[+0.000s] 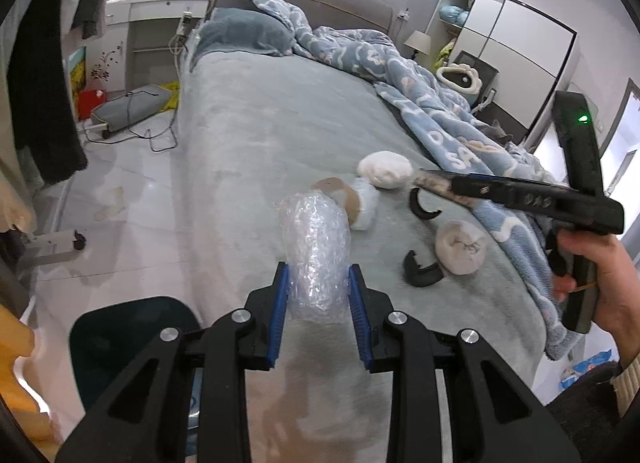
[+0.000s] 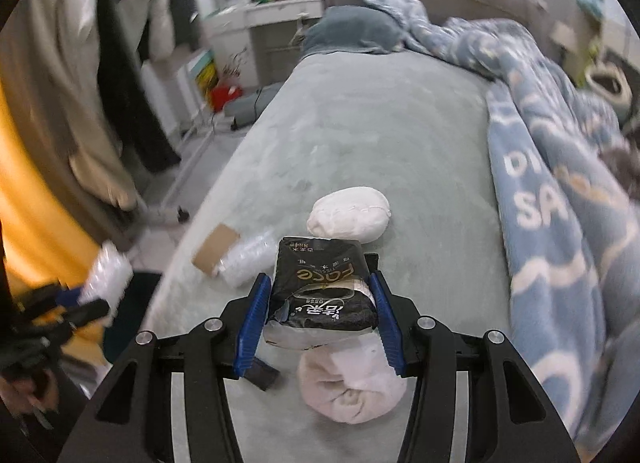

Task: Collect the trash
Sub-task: 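Lift the bubble wrap with the left tool and carry it over the bin, then open the left tool to drop the bubble wrap into the bin, then carry the tissue pack over the bin and open the right tool, then grasp the white rolled towel with the right tool while the left tool grasps the brown tape core, then carry the tape core with the left tool and towel with the right tool over the bin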

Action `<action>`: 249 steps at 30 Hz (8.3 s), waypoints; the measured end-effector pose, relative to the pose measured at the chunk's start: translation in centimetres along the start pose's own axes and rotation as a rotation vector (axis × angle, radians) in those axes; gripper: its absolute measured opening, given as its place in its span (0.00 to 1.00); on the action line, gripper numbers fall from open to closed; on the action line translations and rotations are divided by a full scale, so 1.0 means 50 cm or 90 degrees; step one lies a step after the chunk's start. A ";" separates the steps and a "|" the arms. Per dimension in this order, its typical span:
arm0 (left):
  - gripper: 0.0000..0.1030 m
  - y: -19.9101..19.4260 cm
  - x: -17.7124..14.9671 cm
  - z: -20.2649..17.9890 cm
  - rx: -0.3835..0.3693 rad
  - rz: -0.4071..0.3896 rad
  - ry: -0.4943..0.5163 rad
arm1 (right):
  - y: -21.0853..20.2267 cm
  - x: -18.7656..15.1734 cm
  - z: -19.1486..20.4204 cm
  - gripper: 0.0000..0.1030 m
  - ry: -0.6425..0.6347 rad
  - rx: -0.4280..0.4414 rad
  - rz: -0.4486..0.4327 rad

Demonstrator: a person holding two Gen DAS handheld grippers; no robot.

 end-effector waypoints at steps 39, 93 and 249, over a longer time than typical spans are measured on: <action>0.32 0.059 -0.190 0.282 0.151 0.199 -0.075 | 0.027 -0.039 0.321 0.50 0.084 0.176 -0.073; 0.51 -0.090 -0.183 0.456 0.145 0.110 -0.156 | 0.425 -0.132 0.523 0.50 -0.061 0.162 0.186; 0.42 0.134 0.094 -0.048 -0.007 -0.054 -0.112 | 0.035 -0.100 -0.092 0.55 0.043 0.050 -0.054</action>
Point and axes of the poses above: each gripper's, at about its wrist camera, not at the fingertips, and y roughly the way its jaws point, z to its left, x to its top, the point moved 5 cm from there along y, roughly the way its jaws point, and after that the axes turned 8 degrees about x, right-handed, at the moved point
